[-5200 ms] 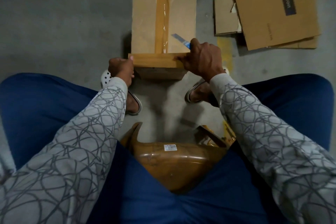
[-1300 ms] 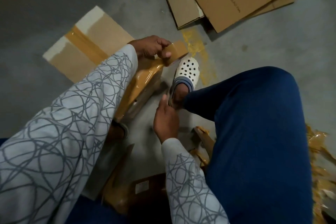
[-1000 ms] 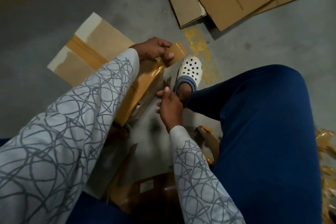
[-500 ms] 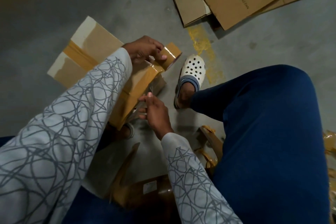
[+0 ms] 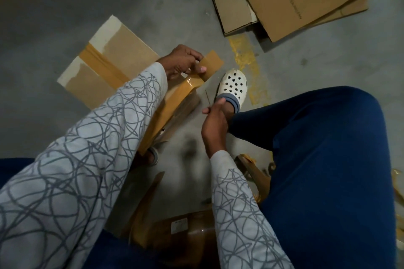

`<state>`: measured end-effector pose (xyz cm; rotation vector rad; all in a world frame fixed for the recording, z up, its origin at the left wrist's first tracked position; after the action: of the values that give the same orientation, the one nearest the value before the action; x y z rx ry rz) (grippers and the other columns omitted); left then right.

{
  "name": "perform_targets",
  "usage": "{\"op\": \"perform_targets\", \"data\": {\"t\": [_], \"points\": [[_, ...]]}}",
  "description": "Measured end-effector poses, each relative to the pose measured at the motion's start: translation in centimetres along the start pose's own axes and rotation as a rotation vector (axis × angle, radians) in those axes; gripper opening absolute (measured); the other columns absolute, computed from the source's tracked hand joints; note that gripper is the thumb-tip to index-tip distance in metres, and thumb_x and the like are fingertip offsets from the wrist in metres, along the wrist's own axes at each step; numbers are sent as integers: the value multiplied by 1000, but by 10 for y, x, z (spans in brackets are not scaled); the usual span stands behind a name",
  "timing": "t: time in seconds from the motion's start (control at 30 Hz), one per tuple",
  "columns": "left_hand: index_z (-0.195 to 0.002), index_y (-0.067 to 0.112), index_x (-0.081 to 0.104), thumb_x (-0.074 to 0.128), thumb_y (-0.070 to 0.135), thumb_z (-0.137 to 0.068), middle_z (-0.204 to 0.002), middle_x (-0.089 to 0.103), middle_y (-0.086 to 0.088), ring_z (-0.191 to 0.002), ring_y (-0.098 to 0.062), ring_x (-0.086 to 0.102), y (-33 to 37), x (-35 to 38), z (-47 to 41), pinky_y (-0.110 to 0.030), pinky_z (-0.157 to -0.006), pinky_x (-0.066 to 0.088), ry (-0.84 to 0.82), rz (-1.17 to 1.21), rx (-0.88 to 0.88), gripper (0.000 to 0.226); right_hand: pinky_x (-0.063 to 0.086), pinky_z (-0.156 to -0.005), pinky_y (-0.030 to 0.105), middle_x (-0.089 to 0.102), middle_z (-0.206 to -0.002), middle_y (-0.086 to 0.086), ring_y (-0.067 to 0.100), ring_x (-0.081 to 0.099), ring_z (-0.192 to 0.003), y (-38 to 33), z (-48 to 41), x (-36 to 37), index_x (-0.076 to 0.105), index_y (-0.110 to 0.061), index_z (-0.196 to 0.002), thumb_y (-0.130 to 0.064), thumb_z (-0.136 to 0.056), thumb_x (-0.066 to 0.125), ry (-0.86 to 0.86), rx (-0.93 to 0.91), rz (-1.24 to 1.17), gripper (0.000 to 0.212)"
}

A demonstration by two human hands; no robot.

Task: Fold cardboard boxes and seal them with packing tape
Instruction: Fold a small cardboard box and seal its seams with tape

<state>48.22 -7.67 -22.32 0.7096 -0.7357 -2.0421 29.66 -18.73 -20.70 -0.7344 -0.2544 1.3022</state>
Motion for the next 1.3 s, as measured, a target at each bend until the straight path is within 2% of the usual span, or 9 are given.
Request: {"op": "perform_targets", "data": {"t": [0.13, 0.27, 0.43, 0.53, 0.73, 0.93, 1.03, 1.17, 1.3], "points": [[-114, 6, 74, 77, -1, -82, -101, 69, -11, -86, -16, 63, 0, -1, 0, -26, -75, 55, 11, -28, 4, 33, 35, -77, 25, 59, -106, 3, 16, 53, -95, -12, -21, -19, 62, -11, -105, -36, -109, 39, 164, -180, 253, 34], [-112, 5, 74, 77, -1, -82, -100, 71, -10, -93, -21, 64, -1, -1, -2, -34, -84, 55, 14, -23, -2, 31, 30, -60, 11, 67, -92, 1, 10, 54, -81, -37, -23, -20, 71, -11, -103, -30, -102, 57, 279, -431, 391, 23], [-111, 5, 75, 78, 0, -81, -99, 72, -11, -93, -22, 65, -2, -1, -3, -37, -86, 56, 20, -25, 1, 30, 45, -70, 28, 74, -91, 3, 18, 65, -81, -53, -28, -7, 76, -14, -99, -27, -99, 64, 297, -578, 420, 18], [-112, 6, 76, 79, 1, -81, -96, 72, -9, -96, -24, 67, -2, -1, -2, -40, -90, 57, 23, -39, 0, 32, 45, -72, 27, 74, -95, 4, 19, 66, -85, -59, -34, -3, 77, -17, -103, -29, -99, 62, 281, -609, 435, 20], [-110, 8, 77, 80, 3, -80, -87, 73, 1, -88, -18, 67, 2, 1, 2, -32, -85, 56, 8, -65, 12, 31, 33, -66, 24, 68, -84, 10, 23, 60, -73, -70, -30, -2, 78, -11, -99, -22, -97, 65, 320, -721, 545, 18], [-112, 7, 76, 80, 3, -81, -89, 72, 0, -91, -18, 68, 2, 1, 2, -29, -82, 58, 8, -75, 13, 31, 46, -61, 33, 64, -83, 11, 26, 59, -71, -70, -27, 4, 77, -7, -99, -13, -97, 63, 280, -762, 600, 16], [-112, 6, 75, 77, 1, -84, -95, 71, -5, -82, -15, 66, 3, -1, 5, -20, -69, 57, 30, -28, 11, 29, 36, -67, 28, 66, -93, 12, 27, 61, -81, -63, -29, 11, 77, -7, -103, -7, -97, 60, 215, -738, 729, 18], [-104, 12, 76, 79, 1, -81, -97, 72, -10, -87, -19, 67, 1, 0, 7, -29, -81, 58, 30, -15, 13, 25, 38, -72, 25, 70, -95, 7, 21, 63, -84, -44, -29, 0, 75, -10, -101, -20, -100, 60, 267, -583, 682, 19], [-113, 6, 74, 77, 2, -84, -101, 70, -9, -84, -13, 65, 2, 0, 6, -17, -69, 55, 15, -22, 12, 29, 42, -79, 27, 62, -97, -1, 15, 54, -88, -12, -41, -31, 68, -12, -113, -31, -103, 52, 361, -79, 117, 27]]}}
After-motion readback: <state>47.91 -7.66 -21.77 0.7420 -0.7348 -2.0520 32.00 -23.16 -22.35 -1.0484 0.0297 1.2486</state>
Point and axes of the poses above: each hand's wrist, its own z-axis away from the middle knuckle, its own x-axis out of the palm, y = z × x, the point moved 7 cm from there along -z, towards the middle knuckle
